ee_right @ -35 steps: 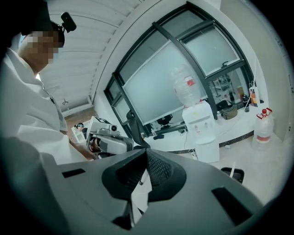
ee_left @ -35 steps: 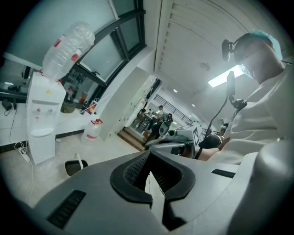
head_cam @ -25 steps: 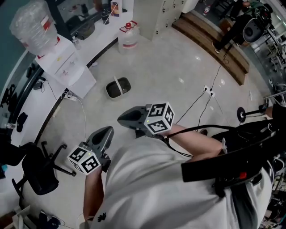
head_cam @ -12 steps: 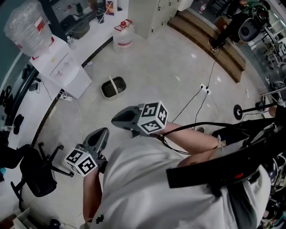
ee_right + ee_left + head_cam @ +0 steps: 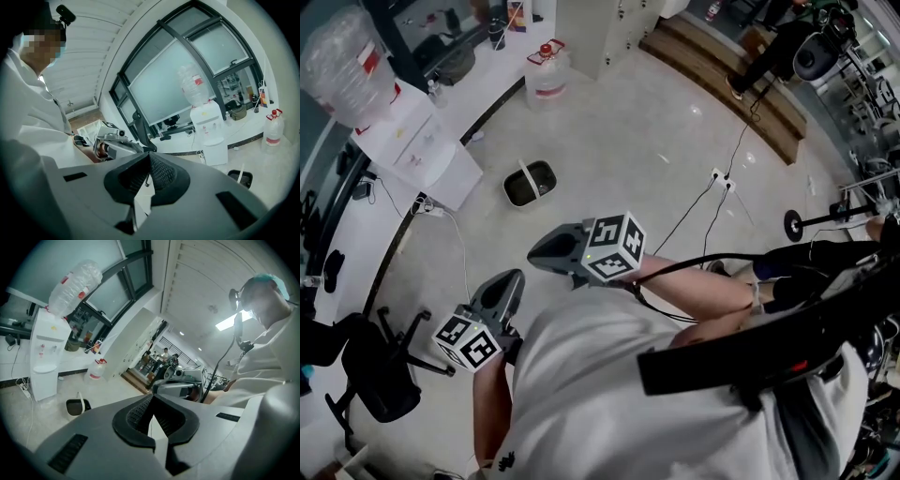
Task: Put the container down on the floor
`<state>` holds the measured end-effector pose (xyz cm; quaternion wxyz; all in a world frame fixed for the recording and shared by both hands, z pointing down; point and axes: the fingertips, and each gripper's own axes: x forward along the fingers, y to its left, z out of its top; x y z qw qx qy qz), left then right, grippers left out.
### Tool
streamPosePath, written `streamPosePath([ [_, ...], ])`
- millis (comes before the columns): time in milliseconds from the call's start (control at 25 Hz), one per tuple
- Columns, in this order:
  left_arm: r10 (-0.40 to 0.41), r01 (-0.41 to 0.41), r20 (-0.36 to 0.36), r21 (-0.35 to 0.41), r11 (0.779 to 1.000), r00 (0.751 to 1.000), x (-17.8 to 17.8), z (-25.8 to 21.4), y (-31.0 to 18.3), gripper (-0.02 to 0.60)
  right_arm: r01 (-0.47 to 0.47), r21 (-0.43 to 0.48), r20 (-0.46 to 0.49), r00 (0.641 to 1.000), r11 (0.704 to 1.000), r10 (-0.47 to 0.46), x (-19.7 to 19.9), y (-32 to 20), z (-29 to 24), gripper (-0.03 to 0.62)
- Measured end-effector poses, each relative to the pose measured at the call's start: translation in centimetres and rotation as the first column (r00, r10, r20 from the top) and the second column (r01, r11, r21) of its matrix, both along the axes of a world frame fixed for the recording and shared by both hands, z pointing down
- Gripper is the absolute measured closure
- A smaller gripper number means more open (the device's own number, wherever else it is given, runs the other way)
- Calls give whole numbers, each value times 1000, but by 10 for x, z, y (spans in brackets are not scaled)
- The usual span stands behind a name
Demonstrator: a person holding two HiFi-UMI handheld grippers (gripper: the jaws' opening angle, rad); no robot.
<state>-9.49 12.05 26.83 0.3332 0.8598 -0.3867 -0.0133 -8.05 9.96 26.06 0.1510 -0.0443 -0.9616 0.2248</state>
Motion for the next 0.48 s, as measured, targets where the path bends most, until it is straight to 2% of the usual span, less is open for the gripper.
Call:
streamPosePath([
  [480,32,-32,-5,-6,999,999,-7,3,-7,572,-4,0,-4,1000,1000,4,-9,-3,1,579],
])
